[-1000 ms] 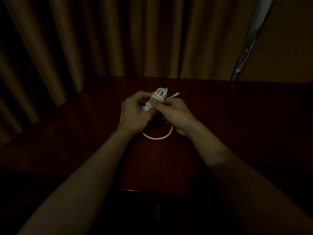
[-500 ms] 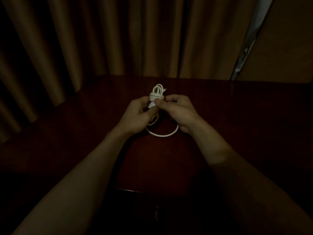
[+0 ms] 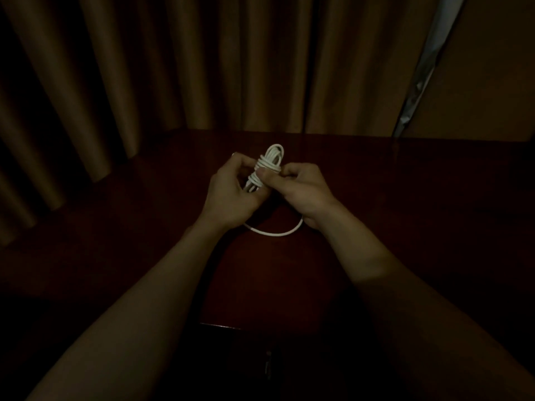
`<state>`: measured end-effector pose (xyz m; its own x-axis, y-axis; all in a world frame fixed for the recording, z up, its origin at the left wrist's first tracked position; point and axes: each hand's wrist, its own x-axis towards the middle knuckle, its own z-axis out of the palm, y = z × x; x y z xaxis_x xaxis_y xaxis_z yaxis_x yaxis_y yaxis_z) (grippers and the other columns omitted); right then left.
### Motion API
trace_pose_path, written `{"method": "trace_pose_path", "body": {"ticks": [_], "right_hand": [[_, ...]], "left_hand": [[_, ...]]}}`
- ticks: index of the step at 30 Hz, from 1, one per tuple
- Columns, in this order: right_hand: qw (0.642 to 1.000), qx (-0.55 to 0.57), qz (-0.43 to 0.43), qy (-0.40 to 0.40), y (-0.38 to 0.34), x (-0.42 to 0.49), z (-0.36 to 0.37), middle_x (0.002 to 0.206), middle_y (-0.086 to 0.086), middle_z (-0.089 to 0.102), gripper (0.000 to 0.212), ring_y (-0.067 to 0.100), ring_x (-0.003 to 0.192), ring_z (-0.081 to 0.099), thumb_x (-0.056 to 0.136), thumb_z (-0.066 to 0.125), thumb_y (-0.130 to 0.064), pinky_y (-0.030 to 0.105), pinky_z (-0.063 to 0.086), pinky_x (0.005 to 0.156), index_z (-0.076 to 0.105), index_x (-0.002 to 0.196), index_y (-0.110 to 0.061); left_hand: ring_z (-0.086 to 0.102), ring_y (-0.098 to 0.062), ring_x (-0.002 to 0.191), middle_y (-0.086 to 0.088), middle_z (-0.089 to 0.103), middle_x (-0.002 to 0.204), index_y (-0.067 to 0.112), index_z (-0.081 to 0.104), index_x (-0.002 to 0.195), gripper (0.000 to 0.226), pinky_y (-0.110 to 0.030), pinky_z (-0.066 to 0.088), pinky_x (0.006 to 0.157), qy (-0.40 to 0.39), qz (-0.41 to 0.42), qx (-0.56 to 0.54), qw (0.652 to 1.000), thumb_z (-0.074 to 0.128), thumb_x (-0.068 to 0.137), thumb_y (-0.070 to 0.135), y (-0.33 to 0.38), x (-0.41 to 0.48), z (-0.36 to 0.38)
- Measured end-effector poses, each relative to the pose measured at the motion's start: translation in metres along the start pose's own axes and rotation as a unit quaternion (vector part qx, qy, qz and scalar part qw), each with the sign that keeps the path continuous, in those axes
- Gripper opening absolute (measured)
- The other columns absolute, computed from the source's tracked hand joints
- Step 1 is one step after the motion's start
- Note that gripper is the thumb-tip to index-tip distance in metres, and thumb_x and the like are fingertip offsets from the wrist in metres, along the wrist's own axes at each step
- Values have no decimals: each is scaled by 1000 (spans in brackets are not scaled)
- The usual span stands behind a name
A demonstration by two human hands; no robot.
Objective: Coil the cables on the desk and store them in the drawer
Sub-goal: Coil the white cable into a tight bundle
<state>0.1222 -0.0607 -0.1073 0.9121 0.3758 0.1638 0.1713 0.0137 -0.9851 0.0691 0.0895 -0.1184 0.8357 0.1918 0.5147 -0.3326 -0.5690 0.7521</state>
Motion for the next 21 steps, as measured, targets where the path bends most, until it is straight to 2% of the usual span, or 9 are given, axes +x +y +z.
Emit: {"method": "trace_pose_path", "body": {"ticks": [3,5,8,10,12,14,17,19,21], "right_hand": [[1000,-16,-8,-19,1,-1,0,91,18,76,36,16,73,73,92,78,-23,25,57,66,70,102,10],[1000,-18,-7,-24,1,-1,-1,86,14,74,31,8,67,70,94,75,-22,18,52,60,71,99,8],[999,-19,-11,-28,-1,-3,-3,92,14,77,18,10,76,73,95,73,-22,18,54,66,74,96,-3],[999,-20,-11,-24,-1,-2,-3,91,10,78,14,12,80,74,96,73,-20,20,57,71,74,93,-7],[1000,-18,-4,-21,-1,-1,-2,83,1,77,12,7,77,73,96,72,-20,20,56,69,72,90,-10],[999,-27,8,-24,-3,-1,-2,81,-5,75,14,0,72,70,97,71,-24,17,51,65,73,95,-10],[999,-34,10,-18,-4,-3,2,91,1,77,26,2,77,73,96,73,-28,16,53,64,74,106,-4],[999,-33,6,-3,-3,-5,6,94,6,79,30,11,85,76,94,75,-30,24,60,73,73,106,-2],[999,-40,4,13,-3,-5,8,95,9,79,33,16,86,76,94,75,-31,28,60,78,72,105,1]], "left_hand": [[71,-3,100,10,72,110,21,63,122,40,-41,61,90,-42,-10,3,999,75,84,29,1,1,-1],[71,-8,105,6,74,114,19,64,129,36,-39,59,95,-82,-18,-19,996,72,93,20,2,1,-1],[73,-20,102,-4,76,108,16,67,126,25,-43,59,89,-97,-27,-35,994,62,101,13,3,2,-1],[73,-17,102,-1,76,109,18,68,126,27,-48,59,93,-87,-25,-23,996,63,100,22,3,1,-1],[74,-9,101,5,76,109,20,69,125,33,-48,61,90,-59,-24,-6,998,69,94,33,3,1,-1],[73,-2,92,8,76,103,17,69,117,33,-37,64,82,-8,-41,2,999,80,89,31,3,1,-1],[71,2,78,10,73,91,14,62,100,32,-22,59,63,50,-37,38,997,86,80,18,2,1,0],[70,-2,73,7,71,86,12,58,97,35,-25,58,59,52,-33,41,997,86,77,13,1,0,2],[71,-5,73,6,71,87,14,56,98,37,-32,60,61,41,-26,41,998,85,76,18,0,0,2]]}}
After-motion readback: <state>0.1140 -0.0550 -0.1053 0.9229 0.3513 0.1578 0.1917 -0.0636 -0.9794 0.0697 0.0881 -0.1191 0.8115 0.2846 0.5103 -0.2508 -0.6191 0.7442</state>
